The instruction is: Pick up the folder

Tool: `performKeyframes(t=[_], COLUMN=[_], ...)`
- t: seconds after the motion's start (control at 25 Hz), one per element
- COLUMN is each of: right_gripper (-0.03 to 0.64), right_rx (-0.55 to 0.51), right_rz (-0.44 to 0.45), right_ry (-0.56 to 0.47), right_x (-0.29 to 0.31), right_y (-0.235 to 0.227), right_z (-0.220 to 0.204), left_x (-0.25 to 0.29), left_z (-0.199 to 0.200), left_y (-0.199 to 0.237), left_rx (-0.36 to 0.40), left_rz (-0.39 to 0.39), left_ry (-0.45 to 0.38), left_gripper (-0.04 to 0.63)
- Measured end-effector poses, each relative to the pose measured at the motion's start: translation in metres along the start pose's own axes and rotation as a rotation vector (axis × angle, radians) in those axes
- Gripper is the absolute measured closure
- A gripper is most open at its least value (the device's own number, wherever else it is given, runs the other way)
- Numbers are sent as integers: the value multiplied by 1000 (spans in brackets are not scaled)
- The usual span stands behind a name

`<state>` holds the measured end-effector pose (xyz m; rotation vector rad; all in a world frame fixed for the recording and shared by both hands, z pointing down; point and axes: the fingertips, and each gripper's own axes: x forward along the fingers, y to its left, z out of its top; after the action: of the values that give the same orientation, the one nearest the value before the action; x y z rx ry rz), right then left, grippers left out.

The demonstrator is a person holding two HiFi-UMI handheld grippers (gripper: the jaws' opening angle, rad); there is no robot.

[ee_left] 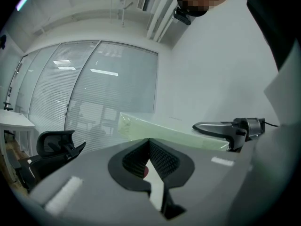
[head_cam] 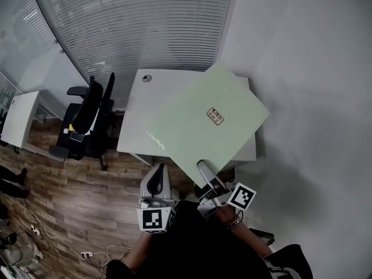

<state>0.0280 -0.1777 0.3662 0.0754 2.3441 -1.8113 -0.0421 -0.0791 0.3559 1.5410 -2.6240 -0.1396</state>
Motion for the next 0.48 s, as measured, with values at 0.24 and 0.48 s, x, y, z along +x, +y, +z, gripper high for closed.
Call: performKeyframes(t=[0.24,0.48], right_gripper=[345,345], right_rx=[-5,8], right_rz=[-1,0], right_ry=[-6,2], right_x=[0,-2], right_y=[-1,-2], right_z=[-3,-8], left_x=[3,-4], left_z=[0,-6], left_y=[-6,-13], left_rx=[-4,2], left_rz=[-34,-51], left_ry=[11,30], left_gripper=[591,591])
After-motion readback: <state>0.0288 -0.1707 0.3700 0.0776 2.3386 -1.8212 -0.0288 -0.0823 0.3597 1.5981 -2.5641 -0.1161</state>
